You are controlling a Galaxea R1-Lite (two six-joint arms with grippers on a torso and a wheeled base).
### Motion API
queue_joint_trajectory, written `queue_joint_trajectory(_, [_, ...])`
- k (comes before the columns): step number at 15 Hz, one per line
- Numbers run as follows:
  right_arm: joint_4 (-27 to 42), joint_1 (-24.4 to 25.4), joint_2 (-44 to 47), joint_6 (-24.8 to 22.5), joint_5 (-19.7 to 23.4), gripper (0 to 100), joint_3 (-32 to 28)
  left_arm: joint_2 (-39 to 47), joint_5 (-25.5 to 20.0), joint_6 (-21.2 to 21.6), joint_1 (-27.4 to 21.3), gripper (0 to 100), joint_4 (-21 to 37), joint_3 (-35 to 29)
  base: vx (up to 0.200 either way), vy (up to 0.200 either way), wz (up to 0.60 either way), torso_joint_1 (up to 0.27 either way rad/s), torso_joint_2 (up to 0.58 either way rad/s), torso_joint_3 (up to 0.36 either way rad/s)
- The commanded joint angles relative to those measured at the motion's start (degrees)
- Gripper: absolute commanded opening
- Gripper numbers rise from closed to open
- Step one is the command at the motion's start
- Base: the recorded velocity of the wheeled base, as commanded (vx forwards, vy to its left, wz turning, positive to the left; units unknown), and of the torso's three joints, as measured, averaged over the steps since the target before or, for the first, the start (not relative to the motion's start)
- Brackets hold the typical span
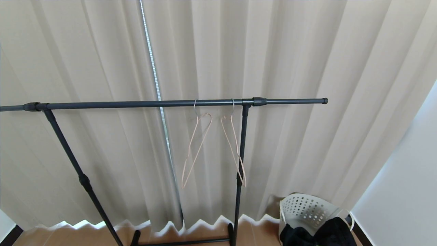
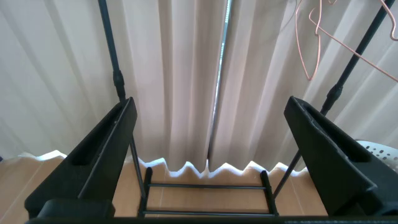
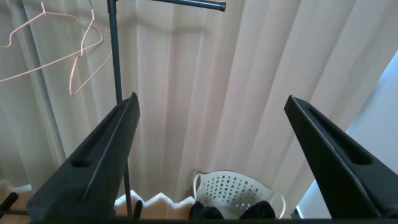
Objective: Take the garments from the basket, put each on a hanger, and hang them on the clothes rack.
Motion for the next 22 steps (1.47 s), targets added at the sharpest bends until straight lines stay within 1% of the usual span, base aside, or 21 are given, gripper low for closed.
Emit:
queue_joint_trajectory(1, [-0.01,0.02,0.09,-0.01,0.04,100,0.00,0.05,0.04,-0.08,0.02,100,-0.01,0.07,0.000,0.000,0.00,0.000,0.00,0.000])
queue_joint_trajectory(22, [-0.10,0.02,0.09,-0.01,0.04,100,0.00,0.05,0.04,-0.08,0.02,100,-0.01,-0.02,0.000,0.000,0.00,0.000,0.00,0.000])
